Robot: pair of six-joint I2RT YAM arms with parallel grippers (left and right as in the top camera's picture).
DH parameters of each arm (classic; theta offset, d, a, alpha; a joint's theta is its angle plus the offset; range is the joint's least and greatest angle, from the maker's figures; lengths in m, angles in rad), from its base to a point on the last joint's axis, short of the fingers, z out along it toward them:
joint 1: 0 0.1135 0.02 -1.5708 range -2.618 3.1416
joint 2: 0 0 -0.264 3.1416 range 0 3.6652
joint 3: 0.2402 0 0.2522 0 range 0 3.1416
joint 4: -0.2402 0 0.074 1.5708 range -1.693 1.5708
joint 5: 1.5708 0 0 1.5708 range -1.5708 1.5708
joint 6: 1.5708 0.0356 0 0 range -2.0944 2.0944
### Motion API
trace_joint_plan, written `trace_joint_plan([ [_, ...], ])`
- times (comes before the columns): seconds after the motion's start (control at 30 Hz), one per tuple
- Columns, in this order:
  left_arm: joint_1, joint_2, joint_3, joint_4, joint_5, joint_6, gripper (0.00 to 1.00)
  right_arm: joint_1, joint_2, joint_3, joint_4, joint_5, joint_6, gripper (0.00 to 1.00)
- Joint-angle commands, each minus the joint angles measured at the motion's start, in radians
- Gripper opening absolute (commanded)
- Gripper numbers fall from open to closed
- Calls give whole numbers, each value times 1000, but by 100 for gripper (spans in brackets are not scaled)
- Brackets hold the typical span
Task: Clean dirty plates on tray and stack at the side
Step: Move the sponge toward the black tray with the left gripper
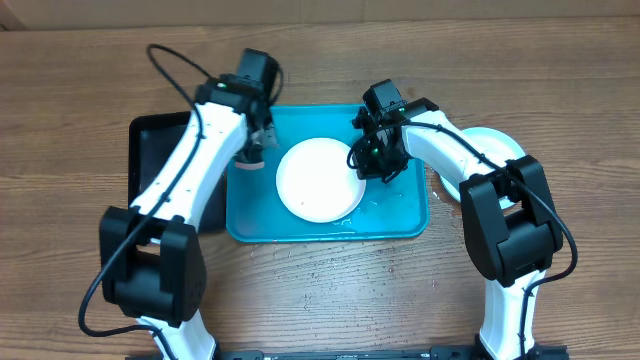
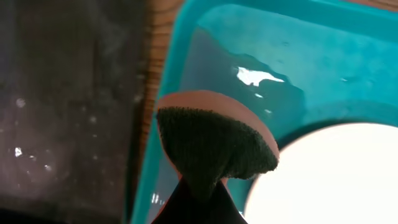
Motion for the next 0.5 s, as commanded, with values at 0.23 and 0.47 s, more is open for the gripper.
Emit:
trace_joint_plan([
  [0.23,111,-18,-133,54,152,89,5,-9,11,-6,58,155,-11,4],
  [0.47,115,-18,-146,71,154,103,4,-9,10,26,-2,102,361,4],
])
